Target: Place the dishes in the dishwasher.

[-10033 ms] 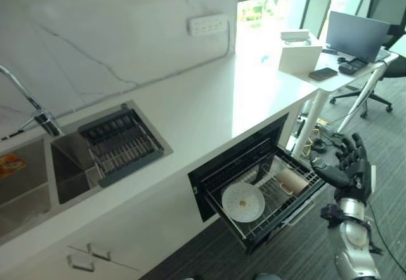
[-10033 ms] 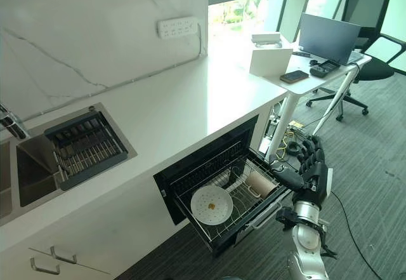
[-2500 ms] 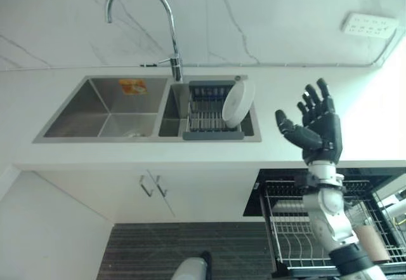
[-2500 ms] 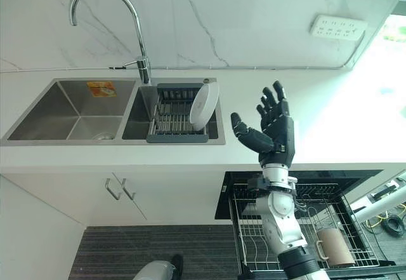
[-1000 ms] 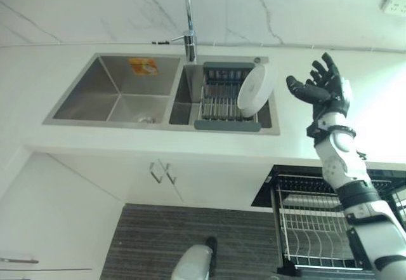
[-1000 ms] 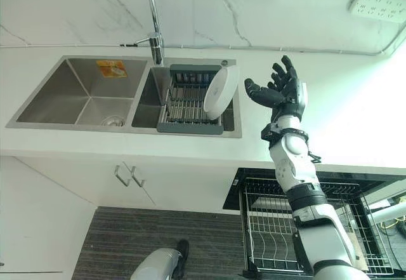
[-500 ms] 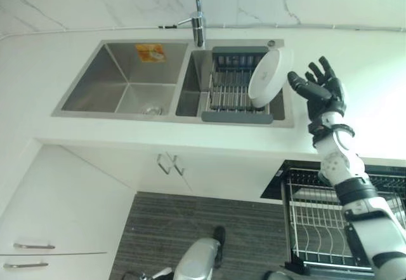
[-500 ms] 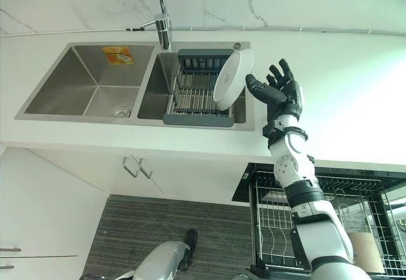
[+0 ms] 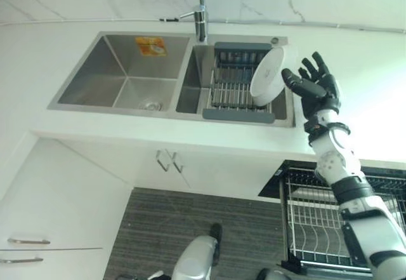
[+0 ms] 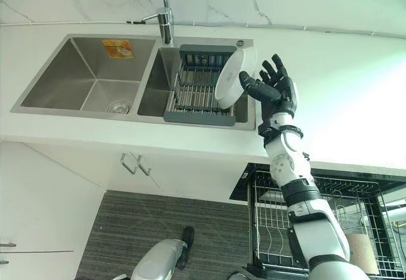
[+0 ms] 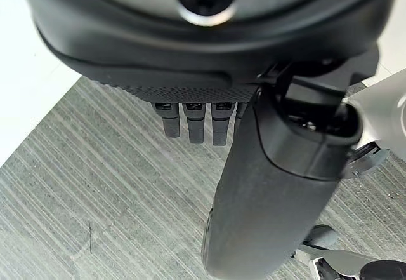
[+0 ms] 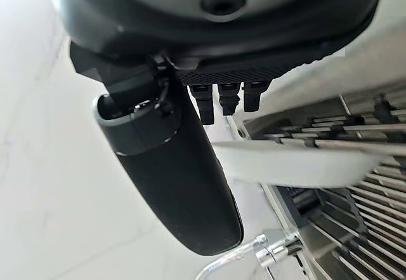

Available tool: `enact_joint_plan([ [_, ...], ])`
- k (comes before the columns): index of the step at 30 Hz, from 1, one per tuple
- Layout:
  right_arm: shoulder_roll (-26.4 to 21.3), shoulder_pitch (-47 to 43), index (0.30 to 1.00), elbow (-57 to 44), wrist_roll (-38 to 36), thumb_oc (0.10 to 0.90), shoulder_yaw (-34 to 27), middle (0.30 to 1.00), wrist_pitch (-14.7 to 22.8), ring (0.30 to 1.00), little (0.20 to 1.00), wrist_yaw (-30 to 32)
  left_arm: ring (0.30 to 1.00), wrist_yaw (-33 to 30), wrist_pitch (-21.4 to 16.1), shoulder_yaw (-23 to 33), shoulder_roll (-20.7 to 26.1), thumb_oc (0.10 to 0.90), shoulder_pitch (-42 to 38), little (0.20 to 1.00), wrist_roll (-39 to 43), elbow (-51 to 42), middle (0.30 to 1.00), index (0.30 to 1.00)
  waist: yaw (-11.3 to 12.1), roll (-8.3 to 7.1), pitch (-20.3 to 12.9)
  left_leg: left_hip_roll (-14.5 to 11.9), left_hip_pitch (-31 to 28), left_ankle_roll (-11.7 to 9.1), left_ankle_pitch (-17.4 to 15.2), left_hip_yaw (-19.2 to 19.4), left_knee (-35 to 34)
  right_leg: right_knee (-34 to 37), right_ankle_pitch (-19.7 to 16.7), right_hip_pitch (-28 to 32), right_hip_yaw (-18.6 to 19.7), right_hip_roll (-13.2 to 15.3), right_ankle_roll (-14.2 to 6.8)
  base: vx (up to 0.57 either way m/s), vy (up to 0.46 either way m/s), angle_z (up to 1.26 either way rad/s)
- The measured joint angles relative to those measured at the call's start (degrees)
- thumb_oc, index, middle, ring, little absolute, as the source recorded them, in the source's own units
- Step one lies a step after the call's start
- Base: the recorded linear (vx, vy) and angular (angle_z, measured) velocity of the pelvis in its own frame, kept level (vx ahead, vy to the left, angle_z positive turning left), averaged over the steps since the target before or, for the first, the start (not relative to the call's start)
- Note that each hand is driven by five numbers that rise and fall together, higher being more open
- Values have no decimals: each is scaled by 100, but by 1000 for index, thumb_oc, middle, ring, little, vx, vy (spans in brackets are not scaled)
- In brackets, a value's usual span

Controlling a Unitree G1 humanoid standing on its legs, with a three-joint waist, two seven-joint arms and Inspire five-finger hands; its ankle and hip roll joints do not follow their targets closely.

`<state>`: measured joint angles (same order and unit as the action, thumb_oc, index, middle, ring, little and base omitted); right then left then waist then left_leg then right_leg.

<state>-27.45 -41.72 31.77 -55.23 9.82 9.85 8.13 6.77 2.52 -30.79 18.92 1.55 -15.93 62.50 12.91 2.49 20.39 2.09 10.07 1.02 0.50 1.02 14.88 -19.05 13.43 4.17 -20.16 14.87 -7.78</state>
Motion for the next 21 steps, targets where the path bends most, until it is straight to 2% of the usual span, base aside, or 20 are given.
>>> enact_joint_plan([
  [21,49,-134,900,25,-4,800,38,900,3,900,900,10,900,-28,-7,-59,-1,800,-104,900,-2,-25,900,900,-5,17,119,1,106,9,8,13,-5,15,-14,-91,5,-1,-10,0,0,0],
])
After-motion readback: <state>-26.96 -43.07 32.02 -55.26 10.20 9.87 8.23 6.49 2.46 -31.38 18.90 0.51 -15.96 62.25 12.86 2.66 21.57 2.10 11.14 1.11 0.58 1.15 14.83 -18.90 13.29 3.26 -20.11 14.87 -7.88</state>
